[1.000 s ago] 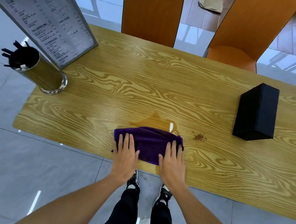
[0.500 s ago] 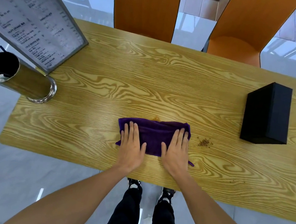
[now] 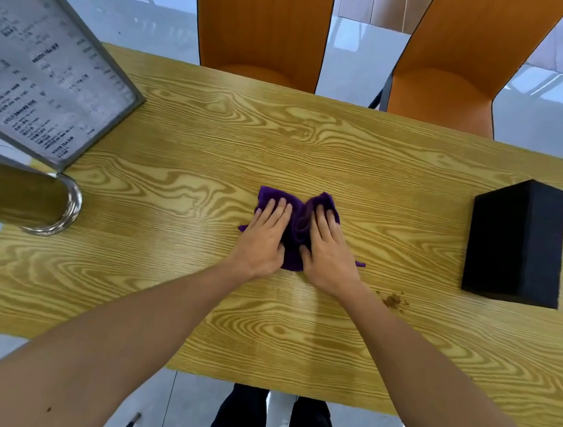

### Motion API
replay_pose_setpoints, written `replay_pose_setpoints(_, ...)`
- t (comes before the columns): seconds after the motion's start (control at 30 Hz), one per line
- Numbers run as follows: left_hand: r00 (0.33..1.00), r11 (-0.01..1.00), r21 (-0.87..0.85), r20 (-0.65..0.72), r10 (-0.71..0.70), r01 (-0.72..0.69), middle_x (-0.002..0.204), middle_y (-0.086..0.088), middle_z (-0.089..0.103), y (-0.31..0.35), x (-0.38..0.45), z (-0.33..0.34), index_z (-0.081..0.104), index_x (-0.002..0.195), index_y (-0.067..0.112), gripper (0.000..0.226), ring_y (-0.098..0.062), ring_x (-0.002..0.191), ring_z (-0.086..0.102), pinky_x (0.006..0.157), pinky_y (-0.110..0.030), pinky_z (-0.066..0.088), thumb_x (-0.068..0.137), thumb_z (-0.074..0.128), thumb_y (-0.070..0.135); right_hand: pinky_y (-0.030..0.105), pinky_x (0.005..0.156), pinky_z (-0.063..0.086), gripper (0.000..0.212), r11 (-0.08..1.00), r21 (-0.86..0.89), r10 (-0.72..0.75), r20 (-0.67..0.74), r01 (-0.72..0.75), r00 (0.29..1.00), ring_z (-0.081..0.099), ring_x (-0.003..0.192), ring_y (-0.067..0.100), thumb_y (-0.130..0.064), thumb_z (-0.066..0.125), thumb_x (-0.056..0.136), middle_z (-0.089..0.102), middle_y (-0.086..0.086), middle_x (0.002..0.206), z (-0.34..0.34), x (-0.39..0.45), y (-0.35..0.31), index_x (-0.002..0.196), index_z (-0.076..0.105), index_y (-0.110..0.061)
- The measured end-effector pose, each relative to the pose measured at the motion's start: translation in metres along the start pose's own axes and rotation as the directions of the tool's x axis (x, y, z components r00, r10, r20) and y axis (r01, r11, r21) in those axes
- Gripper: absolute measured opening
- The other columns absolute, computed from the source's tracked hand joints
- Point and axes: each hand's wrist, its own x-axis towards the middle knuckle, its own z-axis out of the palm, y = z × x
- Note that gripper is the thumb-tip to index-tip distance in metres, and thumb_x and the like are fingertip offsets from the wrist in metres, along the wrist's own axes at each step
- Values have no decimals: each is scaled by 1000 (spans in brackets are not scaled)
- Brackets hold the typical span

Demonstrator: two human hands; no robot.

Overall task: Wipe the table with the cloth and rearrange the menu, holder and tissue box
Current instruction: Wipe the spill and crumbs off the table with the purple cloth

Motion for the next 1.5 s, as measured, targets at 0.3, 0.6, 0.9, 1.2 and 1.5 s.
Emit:
replay_pose_setpoints(0.3,998,998,-38,19,56,-55,169,-1,3,-14,49,-25,8,161,15,73,-19,156,-2,126,-33,3,98,43,3,39,129,9,72,994,95,-48,-5,48,999,-5,159,23,-23,46,105,1,6,173,-19,50,6,165,7,-12)
replay_pose_setpoints(0.6,1000,997,-72,-7,-14,13,168,-3,15,-5,57,-33,18,159,13,65,-20,155,8,125,-33,11,100,40,-2,30,128,8,63,986,158,-57,-27,61,998,2,159,22,-20,46,107,11,4,172,-29,60,7,164,20,-17)
replay_pose_setpoints(0.9,997,991,-110,-14,-75,73,167,-5,19,9,-3,-11,21,159,11,63,-20,155,12,124,-29,13,100,40,-2,33,126,20,56,972,206,-123,29,115,992,10,159,21,-17,50,105,20,0,170,-13,11,2,159,36,-18)
replay_pose_setpoints(1.2,987,977,-148,-21,-157,153,166,2,19,43,-92,33,22,159,17,61,-15,155,12,122,-25,15,102,39,1,27,127,13,56,958,208,-219,89,196,972,4,157,12,-14,46,106,19,-4,170,13,-77,3,161,32,-21)
replay_pose_setpoints(1.5,977,960,-192,-34,-213,202,166,9,18,83,-165,82,23,159,23,62,-10,154,9,124,-25,14,103,42,6,25,127,11,58,945,166,-302,103,283,948,-2,154,8,-13,48,104,21,-2,169,48,-158,22,160,33,-17)
